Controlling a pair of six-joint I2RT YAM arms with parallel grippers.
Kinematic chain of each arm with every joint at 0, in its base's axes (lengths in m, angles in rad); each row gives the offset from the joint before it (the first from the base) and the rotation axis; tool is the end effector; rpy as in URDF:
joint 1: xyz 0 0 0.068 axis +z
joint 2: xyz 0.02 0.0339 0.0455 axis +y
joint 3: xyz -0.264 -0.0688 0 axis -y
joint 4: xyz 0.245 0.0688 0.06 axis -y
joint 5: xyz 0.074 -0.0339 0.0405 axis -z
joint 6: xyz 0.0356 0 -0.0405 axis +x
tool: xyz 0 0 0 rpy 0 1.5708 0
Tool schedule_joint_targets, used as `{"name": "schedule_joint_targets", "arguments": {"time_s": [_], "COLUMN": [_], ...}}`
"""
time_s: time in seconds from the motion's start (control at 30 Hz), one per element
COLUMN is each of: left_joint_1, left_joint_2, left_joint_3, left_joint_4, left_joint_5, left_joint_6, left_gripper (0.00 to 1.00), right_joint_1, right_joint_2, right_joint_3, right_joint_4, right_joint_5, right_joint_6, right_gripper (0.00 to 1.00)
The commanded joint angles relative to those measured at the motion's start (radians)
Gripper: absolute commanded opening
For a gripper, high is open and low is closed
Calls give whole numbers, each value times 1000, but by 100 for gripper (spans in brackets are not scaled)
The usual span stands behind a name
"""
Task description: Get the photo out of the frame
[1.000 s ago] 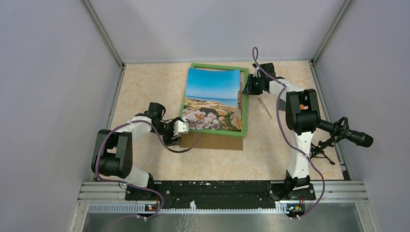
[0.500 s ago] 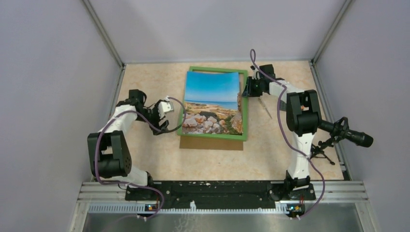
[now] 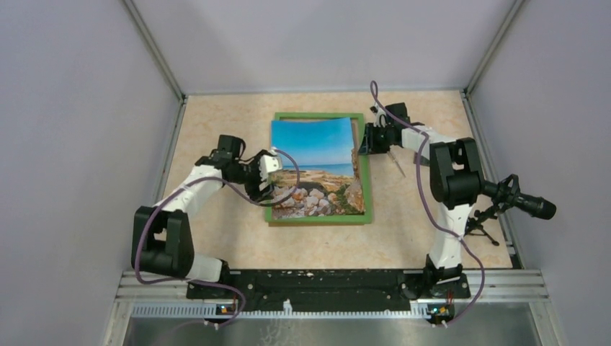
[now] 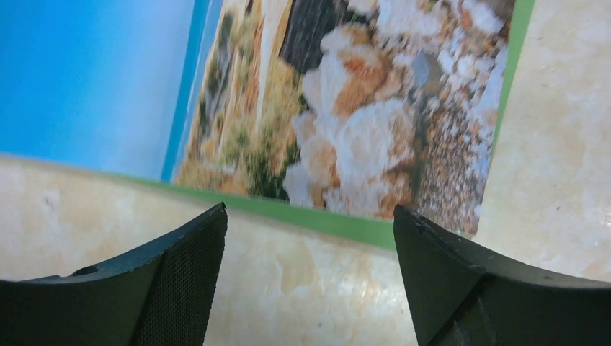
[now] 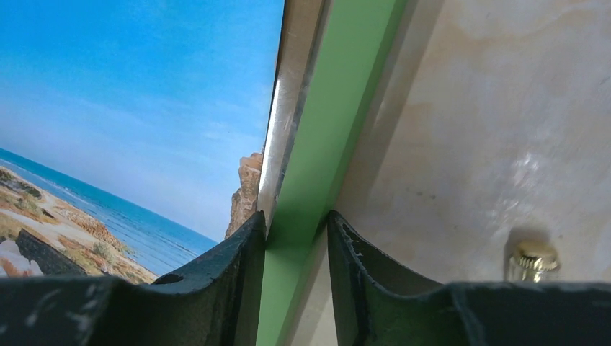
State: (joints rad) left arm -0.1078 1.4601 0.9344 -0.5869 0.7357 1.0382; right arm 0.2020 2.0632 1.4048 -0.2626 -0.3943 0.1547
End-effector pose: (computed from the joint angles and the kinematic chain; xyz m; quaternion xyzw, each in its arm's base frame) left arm 0.2731 -0.0536 0.2148 0.5613 0.7193 -0.2179 0.3465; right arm 0.4283 0.1017 0.1586 -0.0845 0.9276 0.2382 0.2751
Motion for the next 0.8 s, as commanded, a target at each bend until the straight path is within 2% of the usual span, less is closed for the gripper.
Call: {"name": "schedule_joint_targets", "arguments": {"time_s": [0.0,0.1,0.17,0.3,0.43,0.57,0.77], "left_joint_1": [-138,-156,-130,-30,-3,3,25], "left_joint_2": [-106,-103,-66,56,210,380,544], "left_joint_3": [-76,-81,-42,82,266,470,632], "left_joint_4": [113,193,212,218,225,181,196], "left_joint_5": [-86,-126,-154,-88,-120,-159,-66], "left_joint_6": [-16,-173,-274,-436,-608,-770,-953], "left_gripper": [89,90,90,91,91,89,86], "right_joint_1": [22,22,21,20,20,17,13], "right_joint_2": [-67,-80,-89,-103,-93,-79,-57], "right_joint_3": [-52,-59,-57,-33,24,62,107], "right_joint_4": [-69,-93,-99,-92,-102,-109,-129], "right_joint_5": [-58,-58,-56,-59,-73,-80,-102], "right_joint_6": [8,16,12,-1,-9,-16,-20], "right_gripper": [39,54,62,70,77,98,99]}}
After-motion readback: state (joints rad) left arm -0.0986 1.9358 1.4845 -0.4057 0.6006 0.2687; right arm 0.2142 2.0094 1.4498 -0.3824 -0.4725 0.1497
